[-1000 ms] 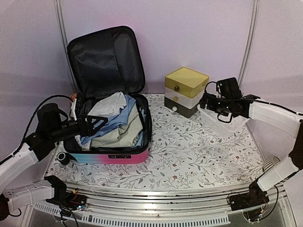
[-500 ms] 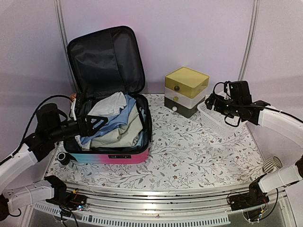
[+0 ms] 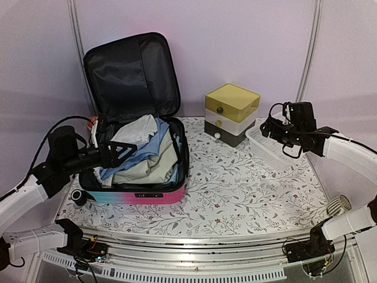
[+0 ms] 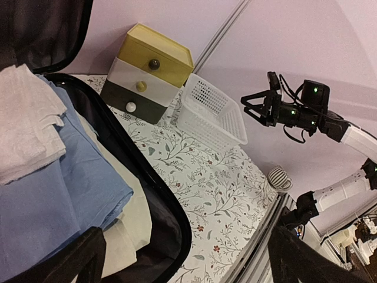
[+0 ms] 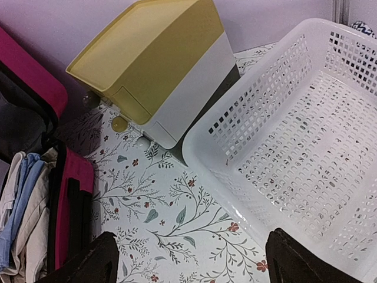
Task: Open, take out, and arrange the luggage
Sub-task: Move the bin to the center of the board.
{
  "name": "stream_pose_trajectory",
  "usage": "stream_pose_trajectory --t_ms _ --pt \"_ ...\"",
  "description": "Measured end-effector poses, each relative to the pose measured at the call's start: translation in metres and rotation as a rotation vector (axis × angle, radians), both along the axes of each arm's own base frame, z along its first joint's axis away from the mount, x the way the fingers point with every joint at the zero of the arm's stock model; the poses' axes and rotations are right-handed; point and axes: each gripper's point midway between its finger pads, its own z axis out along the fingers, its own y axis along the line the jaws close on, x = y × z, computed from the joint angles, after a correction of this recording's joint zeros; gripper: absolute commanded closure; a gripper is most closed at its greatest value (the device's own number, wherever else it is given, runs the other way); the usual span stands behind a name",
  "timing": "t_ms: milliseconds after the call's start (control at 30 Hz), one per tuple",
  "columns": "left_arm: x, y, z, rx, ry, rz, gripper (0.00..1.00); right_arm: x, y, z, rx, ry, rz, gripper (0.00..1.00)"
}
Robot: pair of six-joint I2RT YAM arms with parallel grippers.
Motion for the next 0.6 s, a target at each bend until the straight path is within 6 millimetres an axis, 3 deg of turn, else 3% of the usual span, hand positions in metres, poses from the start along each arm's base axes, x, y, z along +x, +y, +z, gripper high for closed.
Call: stream_pose_trajectory --t_ms 167,433,600 --pt "0.002 -0.002 -0.002 0.006 0.006 -0.001 0.02 0.016 0.011 -0.008 -0.003 0.037 0.035 0.13" --pt "0.004 -0.002 -0.004 0.012 0.006 0.004 0.02 0.072 0.058 -0.004 -0.014 0.053 0.205 0.14" --pt "0.005 -0.002 -0.005 0.020 0.003 0.014 0.02 0.085 0.070 -0.017 -0.018 0.083 0.248 0.14"
